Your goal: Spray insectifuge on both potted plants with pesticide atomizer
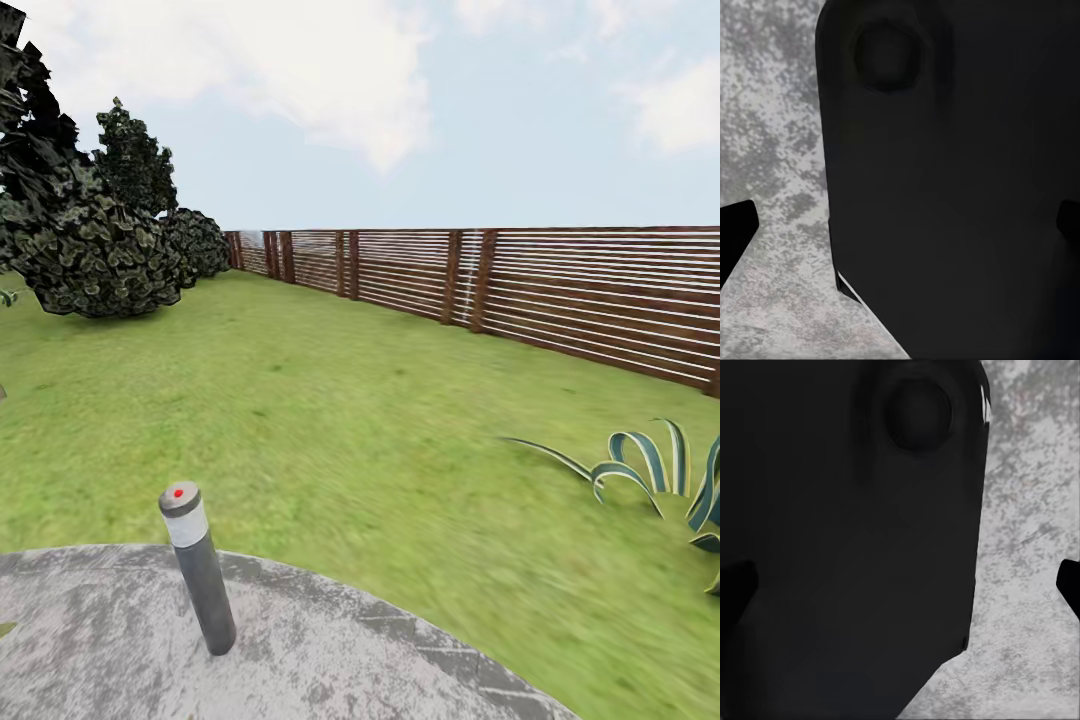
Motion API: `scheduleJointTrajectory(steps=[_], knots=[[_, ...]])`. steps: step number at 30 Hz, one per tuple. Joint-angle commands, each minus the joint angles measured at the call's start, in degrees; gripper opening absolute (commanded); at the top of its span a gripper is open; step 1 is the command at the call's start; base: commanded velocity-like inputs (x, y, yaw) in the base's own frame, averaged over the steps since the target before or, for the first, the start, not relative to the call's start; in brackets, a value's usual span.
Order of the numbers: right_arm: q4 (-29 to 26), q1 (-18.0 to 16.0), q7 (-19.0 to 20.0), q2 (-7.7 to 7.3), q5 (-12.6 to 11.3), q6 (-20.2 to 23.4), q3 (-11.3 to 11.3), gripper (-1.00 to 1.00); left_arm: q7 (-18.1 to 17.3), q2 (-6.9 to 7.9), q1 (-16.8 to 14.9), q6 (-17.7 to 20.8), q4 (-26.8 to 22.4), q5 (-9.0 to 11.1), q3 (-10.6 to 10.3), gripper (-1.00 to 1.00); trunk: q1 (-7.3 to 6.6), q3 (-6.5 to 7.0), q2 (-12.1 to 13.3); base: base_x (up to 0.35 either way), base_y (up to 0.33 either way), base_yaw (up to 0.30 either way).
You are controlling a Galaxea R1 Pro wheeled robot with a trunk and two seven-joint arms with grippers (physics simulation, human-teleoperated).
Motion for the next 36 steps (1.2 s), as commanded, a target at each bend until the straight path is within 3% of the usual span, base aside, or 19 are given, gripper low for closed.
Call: scheduleJointTrajectory(steps=[1,10,16,23,24,28,31,36], knots=[[-0.3,-0.3,-0.2,0.33,-0.1,-0.3,-0.1,1.00,-0.1,-0.09,0.0,-0.3,-0.3,-0.3,-0.2,1.00,0.00,-0.03,0.0,0.000,0.000,0.000],[-2.4,-0.9,-0.2,2.81,0.0,-0.2,0.0,1.00,-0.1,-0.12,0.0,-0.3,-0.3,0.0,0.0,1.00,0.00,-0.03,0.0,0.000,0.000,0.000],[-4.2,-0.9,-0.3,2.47,0.2,-1.7,0.1,1.00,0.1,-0.13,-0.1,-0.7,-0.4,0.1,0.2,1.00,0.00,-0.03,0.0,0.000,0.000,0.000],[-6.4,-0.9,-0.4,0.21,0.1,-3.9,-0.2,1.00,0.1,2.12,-0.6,-2.9,-2.2,0.4,0.2,1.00,0.00,-0.03,0.0,0.000,0.000,0.000],[-25.4,-0.9,-0.4,-1.00,0.1,-15.5,-0.3,1.00,0.1,2.54,-0.7,-21.1,-8.1,0.5,0.3,1.00,0.00,-0.03,0.0,0.000,0.000,0.000],[-29.3,-1.0,-0.4,-1.08,0.0,-21.3,-0.3,1.00,0.1,2.55,-0.8,-21.3,-14.5,0.5,0.3,1.00,0.00,-0.03,0.0,0.000,0.000,0.000],[-31.7,-1.3,-0.4,-1.13,-0.1,-22.6,-0.4,1.00,0.1,2.44,-0.8,-21.4,-19.1,0.5,0.3,1.00,0.00,-0.03,0.0,0.000,0.000,0.000],[-31.6,-1.3,-0.3,-1.78,0.0,-23.0,-0.4,1.00,0.2,2.43,-1.8,-21.4,-22.6,0.5,0.3,1.00,0.00,-0.03,0.0,-0.068,0.000,0.000]])
